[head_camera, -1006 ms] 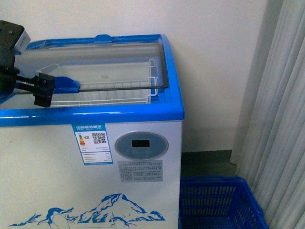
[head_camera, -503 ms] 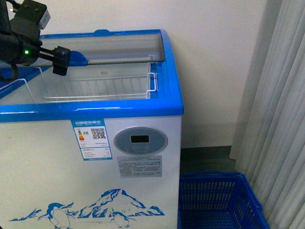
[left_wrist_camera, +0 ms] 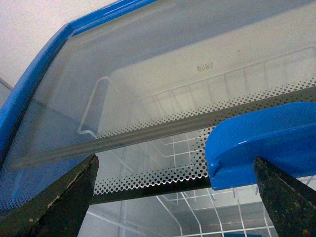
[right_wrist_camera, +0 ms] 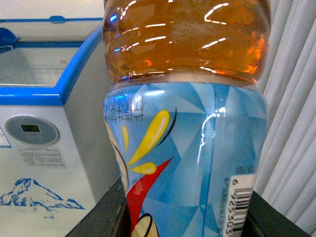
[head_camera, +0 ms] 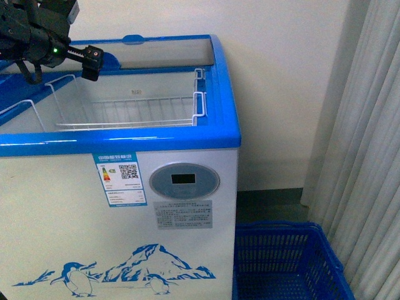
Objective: Put drink in fridge
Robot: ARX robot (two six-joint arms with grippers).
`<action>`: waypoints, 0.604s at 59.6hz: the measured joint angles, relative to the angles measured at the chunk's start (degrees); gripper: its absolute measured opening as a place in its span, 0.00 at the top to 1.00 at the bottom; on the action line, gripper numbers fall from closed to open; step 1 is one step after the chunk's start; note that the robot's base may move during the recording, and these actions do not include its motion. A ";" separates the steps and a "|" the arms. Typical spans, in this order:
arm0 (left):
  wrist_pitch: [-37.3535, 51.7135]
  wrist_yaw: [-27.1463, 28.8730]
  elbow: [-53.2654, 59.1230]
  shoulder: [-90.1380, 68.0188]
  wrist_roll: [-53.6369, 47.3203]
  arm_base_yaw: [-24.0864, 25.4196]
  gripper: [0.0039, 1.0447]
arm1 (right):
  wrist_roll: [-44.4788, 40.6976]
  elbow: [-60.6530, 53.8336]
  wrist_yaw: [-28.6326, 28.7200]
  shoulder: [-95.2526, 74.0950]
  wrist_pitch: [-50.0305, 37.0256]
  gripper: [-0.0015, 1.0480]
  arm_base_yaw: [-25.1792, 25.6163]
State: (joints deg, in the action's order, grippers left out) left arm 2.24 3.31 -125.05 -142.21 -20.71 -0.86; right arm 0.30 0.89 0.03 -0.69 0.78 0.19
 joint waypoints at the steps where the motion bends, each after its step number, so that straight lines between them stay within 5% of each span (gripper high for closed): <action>1: 0.00 -0.04 0.00 0.00 0.17 0.00 0.08 | 0.00 0.00 0.00 0.00 0.00 0.63 0.00; 36: 12.39 -1.22 27.91 18.23 3.61 0.85 0.08 | 0.00 0.00 0.00 0.00 0.00 0.63 0.00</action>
State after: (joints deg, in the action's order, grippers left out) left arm 14.63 2.09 -97.14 -123.98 -17.10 -0.01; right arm 0.30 0.89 0.03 -0.69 0.78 0.19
